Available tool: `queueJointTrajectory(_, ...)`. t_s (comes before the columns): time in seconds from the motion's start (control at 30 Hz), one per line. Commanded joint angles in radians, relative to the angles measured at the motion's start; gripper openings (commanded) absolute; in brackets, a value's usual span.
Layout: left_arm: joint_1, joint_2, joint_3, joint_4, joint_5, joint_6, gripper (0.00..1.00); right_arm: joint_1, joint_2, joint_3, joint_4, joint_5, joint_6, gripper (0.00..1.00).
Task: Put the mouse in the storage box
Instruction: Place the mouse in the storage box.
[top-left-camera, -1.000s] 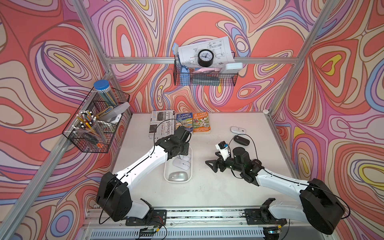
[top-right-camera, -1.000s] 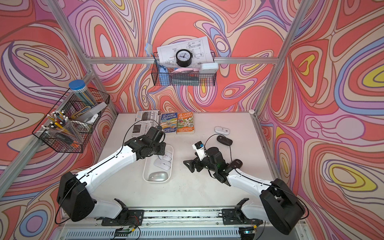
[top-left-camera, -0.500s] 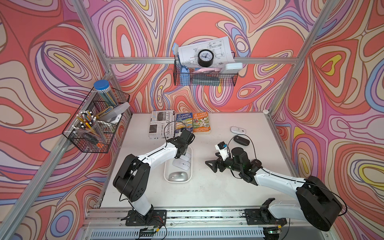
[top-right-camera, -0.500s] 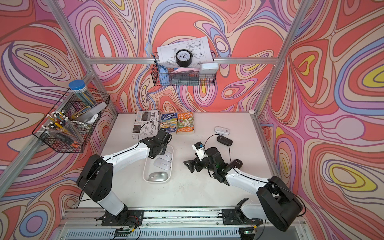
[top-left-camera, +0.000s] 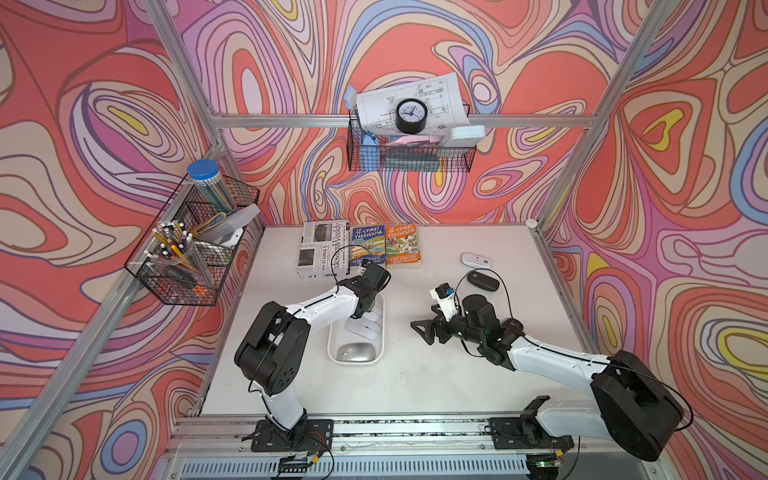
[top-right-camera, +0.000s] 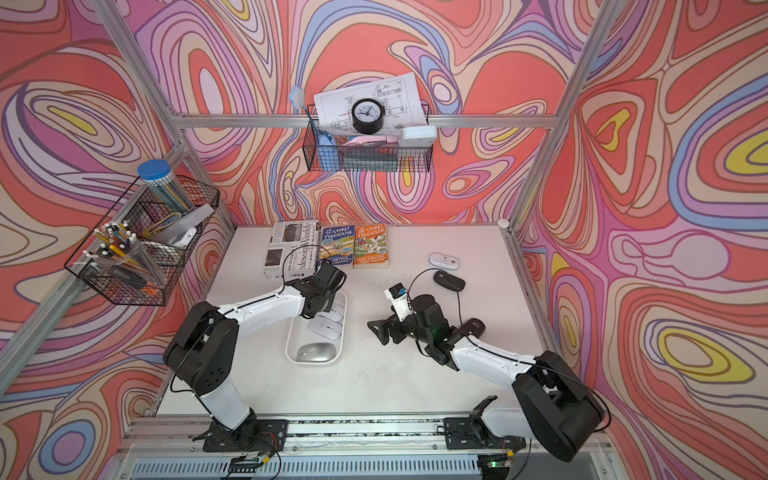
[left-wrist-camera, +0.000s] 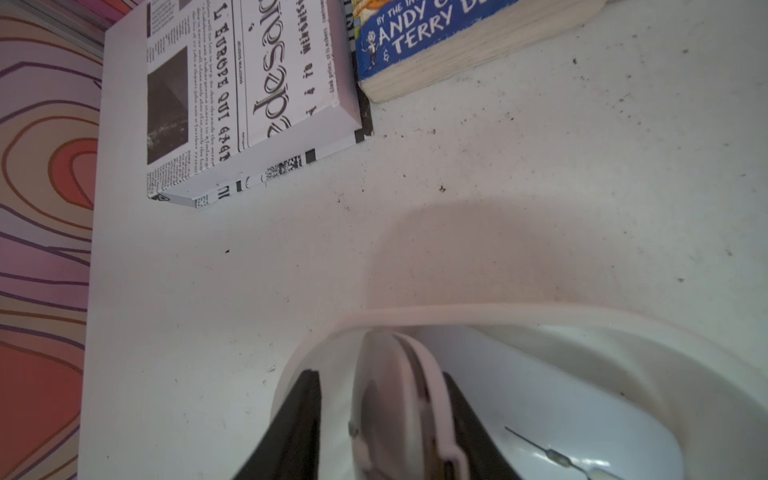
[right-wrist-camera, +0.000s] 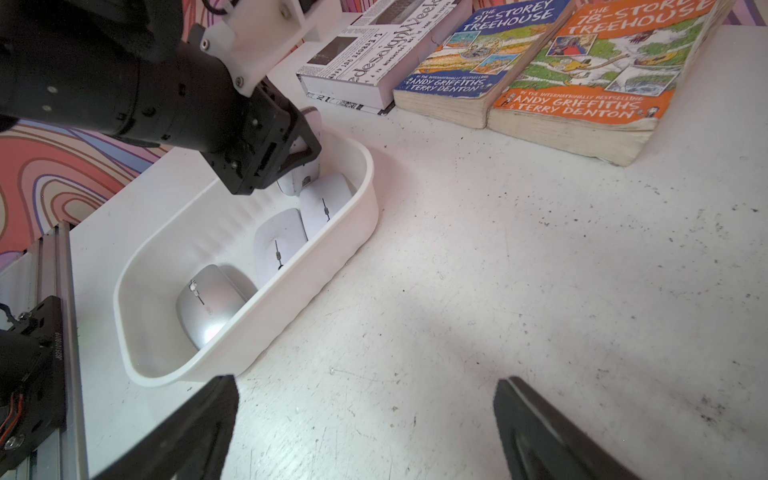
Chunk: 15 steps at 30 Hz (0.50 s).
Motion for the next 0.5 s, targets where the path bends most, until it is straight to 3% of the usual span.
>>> queueJointTrajectory(0.0, 0.002, -0.006, -0.029, 0.004, 0.072, -0.052, 0.59, 0.002, 0.015, 0.001, 0.009, 0.011, 0.002, 0.98)
queueJointTrajectory(0.27, 0.002, -0.083, -0.089, 0.017, 0.216, -0.112, 0.80, 0.003, 0.020, 0.002, 0.014, 0.019, 0.003, 0.98)
queueJointTrajectory(0.47, 0.002, -0.143, -0.082, -0.012, 0.310, -0.132, 0.87, 0.002, 0.016, 0.008, -0.002, 0.034, -0.001, 0.98)
